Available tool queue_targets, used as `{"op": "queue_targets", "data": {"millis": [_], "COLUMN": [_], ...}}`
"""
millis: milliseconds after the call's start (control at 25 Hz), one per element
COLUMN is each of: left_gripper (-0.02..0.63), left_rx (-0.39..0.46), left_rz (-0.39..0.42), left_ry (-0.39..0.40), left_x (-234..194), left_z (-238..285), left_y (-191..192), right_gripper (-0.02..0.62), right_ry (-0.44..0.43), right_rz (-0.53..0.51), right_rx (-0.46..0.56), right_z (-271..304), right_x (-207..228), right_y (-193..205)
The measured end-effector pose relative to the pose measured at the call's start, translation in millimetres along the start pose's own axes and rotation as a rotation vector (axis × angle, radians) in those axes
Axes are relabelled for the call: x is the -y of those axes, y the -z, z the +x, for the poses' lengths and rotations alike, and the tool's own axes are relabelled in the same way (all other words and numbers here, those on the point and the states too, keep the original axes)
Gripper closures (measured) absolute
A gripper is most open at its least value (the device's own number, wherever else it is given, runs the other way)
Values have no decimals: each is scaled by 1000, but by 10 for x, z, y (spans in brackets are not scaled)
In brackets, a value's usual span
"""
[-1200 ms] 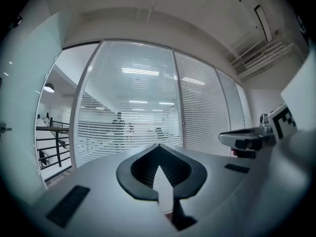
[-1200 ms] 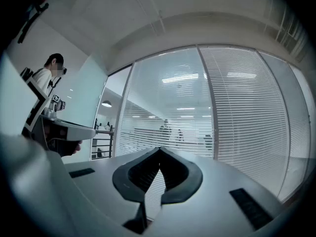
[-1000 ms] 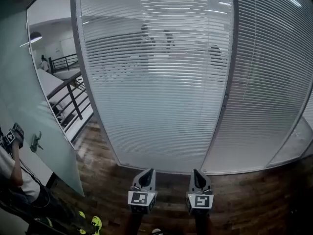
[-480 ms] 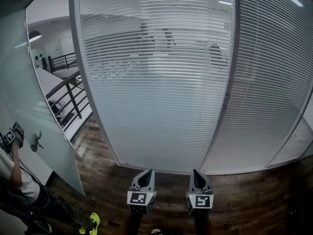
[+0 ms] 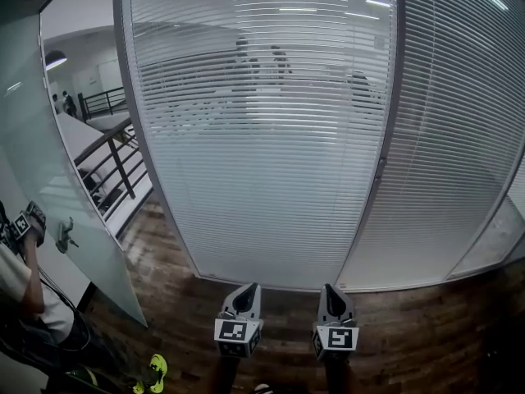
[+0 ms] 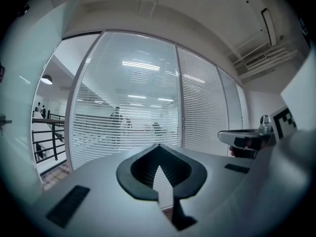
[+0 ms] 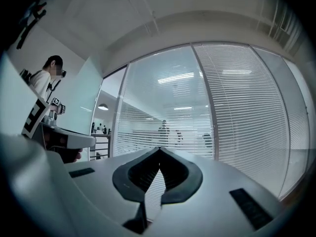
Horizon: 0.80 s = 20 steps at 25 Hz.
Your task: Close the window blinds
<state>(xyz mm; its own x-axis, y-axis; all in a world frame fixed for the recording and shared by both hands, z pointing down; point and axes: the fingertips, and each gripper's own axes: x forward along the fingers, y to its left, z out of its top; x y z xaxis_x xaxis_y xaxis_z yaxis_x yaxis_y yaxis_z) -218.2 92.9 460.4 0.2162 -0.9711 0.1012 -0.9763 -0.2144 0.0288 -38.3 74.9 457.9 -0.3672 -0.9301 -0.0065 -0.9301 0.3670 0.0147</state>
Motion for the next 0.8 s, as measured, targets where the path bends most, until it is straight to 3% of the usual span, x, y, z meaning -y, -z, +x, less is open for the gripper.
{"op": "queue_targets", "data": {"millis": [360, 800], "left_gripper": [606, 606], "left_rx": [-4, 3], "left_rz": [-4, 11], "left_ry": [18, 29], "left_x": [-119, -166], "left_z": [19, 121], "left_y": [120, 107], "right_gripper": [593, 593], "right_ry": [22, 29], "right_rz": [-23, -37], "right_rx": [-44, -9], "right_z": [44, 101], "right_x": [-105, -157], "right_y": [139, 142]}}
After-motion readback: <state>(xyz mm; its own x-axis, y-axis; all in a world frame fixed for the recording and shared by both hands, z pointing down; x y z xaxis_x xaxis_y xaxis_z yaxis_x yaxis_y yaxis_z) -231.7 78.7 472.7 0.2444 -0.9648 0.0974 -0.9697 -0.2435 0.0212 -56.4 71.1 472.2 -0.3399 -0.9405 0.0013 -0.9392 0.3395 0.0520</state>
